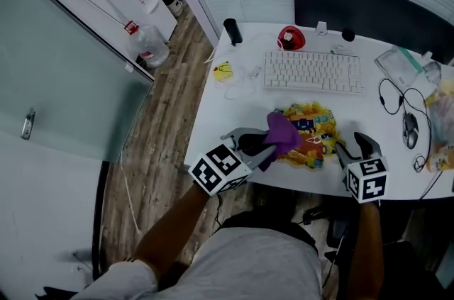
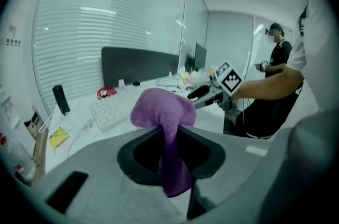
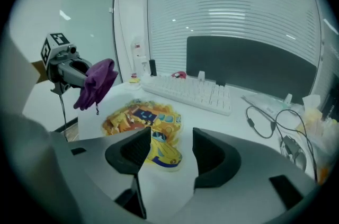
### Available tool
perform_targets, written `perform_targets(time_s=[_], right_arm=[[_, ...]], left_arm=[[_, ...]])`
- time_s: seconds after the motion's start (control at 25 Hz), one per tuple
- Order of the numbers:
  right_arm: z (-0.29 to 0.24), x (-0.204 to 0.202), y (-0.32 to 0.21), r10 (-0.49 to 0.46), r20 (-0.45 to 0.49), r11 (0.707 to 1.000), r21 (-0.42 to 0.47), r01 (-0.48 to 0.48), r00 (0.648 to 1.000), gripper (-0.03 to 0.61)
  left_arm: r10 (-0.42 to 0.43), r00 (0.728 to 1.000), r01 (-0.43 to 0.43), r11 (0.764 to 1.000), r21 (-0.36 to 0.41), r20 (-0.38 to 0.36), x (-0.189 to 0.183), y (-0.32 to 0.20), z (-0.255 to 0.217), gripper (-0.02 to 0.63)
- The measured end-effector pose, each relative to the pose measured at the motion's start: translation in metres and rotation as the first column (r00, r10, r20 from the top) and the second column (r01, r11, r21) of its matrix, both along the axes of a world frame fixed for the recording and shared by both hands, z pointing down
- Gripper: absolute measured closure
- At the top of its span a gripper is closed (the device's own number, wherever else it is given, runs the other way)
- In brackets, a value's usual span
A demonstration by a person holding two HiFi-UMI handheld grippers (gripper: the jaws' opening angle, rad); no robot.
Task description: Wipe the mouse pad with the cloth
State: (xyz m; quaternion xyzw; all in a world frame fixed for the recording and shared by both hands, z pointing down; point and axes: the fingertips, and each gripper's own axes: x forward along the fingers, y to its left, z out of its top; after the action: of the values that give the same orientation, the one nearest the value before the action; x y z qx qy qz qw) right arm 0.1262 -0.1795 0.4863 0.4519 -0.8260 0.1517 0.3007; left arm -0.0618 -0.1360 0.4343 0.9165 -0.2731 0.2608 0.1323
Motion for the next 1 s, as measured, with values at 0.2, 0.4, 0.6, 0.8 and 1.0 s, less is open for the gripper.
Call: perform_targets(time_s=[0.2,0.4,0.6,0.8,1.0], right_arm=[[-0.062,-0.019,0.020,-0.029,0.149,0.992,0.126,0.010,0.988,0.379],[-0.127,-0.034,0.040,-0.060,0.273,0.964,0.267,-0.016,0.960,0.447],[-0.179,-0.049,0.060,-0.144,0.351,0.908,0.419,-0.018,0.925,0.516],[-0.211,-0.059,0.076,-0.187,0.375,0.866,0.499,-0.028,0.908,0.531],[-0.234,-0.064,0.089,-0.211,0.383,0.827,0.560,-0.044,0.899,0.541]], left_arm=[[-0.014,0.971,0.058,0.983,0.177,-0.241,0.026,0.001,-0.057,0.532],[0.015,0.919,0.110,0.950,0.293,-0.394,0.039,0.008,-0.102,0.532],[0.038,0.875,0.155,0.922,0.356,-0.482,0.046,0.017,-0.139,0.532],[0.070,0.873,0.156,0.898,0.412,-0.483,0.049,0.026,-0.162,0.532],[0.103,0.866,0.165,0.864,0.475,-0.489,0.049,0.036,-0.182,0.532]])
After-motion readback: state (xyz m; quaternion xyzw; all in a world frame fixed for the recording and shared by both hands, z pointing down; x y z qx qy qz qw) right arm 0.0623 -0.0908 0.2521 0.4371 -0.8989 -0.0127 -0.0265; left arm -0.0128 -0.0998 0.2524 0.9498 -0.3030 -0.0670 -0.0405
